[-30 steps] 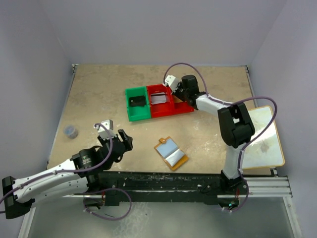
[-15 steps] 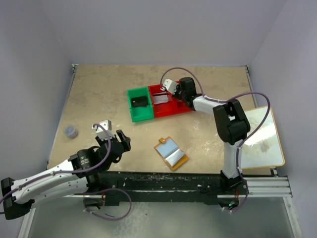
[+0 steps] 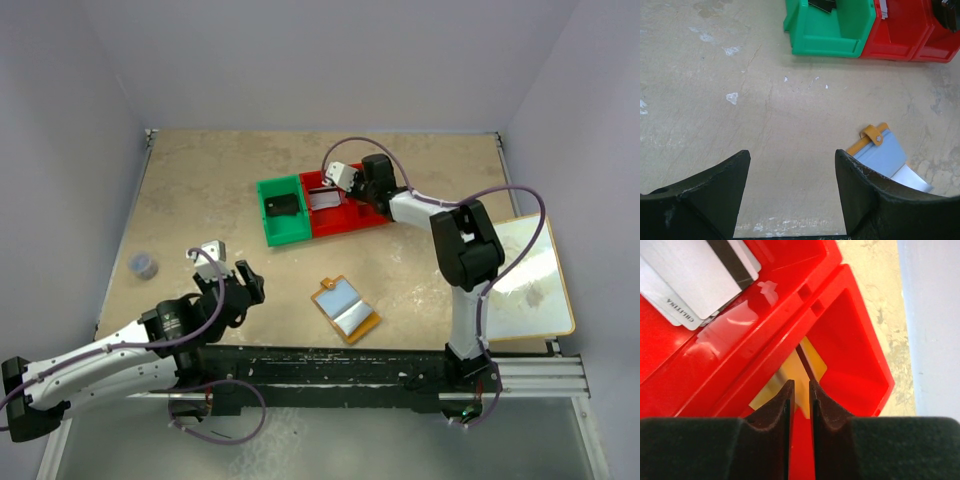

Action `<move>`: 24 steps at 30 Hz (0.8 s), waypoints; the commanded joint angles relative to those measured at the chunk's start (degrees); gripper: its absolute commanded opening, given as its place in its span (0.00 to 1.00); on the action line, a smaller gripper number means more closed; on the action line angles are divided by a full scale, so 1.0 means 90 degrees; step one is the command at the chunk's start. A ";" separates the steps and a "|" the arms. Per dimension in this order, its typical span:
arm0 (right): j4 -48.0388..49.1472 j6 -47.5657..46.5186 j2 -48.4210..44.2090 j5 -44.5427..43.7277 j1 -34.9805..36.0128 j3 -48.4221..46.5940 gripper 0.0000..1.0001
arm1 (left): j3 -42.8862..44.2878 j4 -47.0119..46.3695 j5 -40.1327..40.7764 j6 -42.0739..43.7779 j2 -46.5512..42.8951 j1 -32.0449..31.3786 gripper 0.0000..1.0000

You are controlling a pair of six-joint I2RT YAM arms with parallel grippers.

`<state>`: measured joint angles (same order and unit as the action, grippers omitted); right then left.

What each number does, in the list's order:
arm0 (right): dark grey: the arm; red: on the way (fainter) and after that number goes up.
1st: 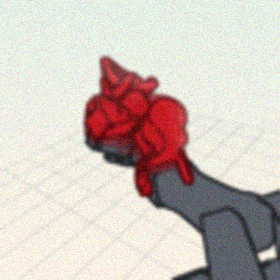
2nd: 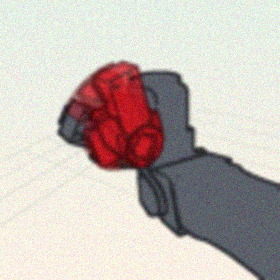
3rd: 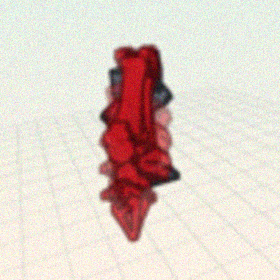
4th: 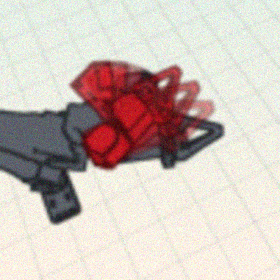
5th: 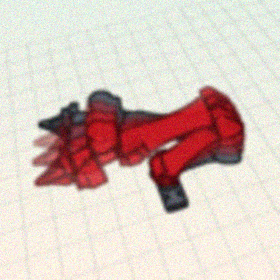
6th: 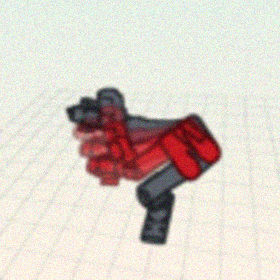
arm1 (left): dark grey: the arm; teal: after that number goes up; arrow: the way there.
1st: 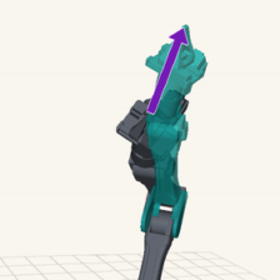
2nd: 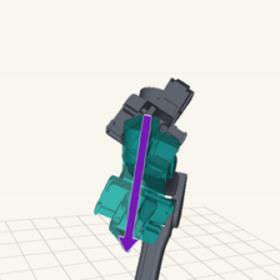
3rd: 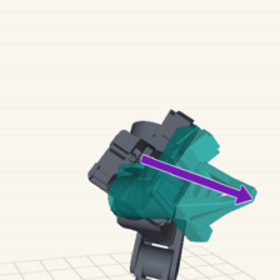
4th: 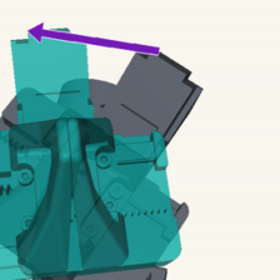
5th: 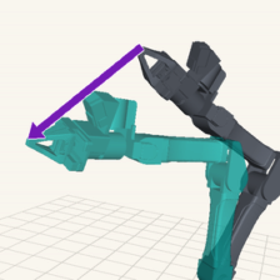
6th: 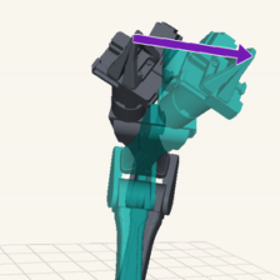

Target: Take the credit cards out of the card holder

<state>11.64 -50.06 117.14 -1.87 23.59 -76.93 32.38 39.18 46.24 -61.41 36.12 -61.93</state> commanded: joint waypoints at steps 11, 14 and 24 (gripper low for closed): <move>0.0126 0.0168 -0.0026 -0.0170 -0.0025 -0.0173 0.27 | 0.0278 -0.0051 -0.0086 0.0178 0.0126 0.0016 0.66; 0.0309 0.0998 -0.0354 -0.0145 -0.0034 -0.0227 0.25 | 0.0319 -0.0012 -0.0087 0.0180 0.0161 0.0016 0.67; 0.0576 0.4457 -0.3273 -0.0529 -0.0034 0.0875 0.37 | 0.1463 0.0526 0.1221 0.0328 0.0679 0.0041 0.73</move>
<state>14.00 -27.35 100.42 -2.83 23.49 -71.46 37.63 42.44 49.65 -60.51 39.99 -61.89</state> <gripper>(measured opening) 0.355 0.729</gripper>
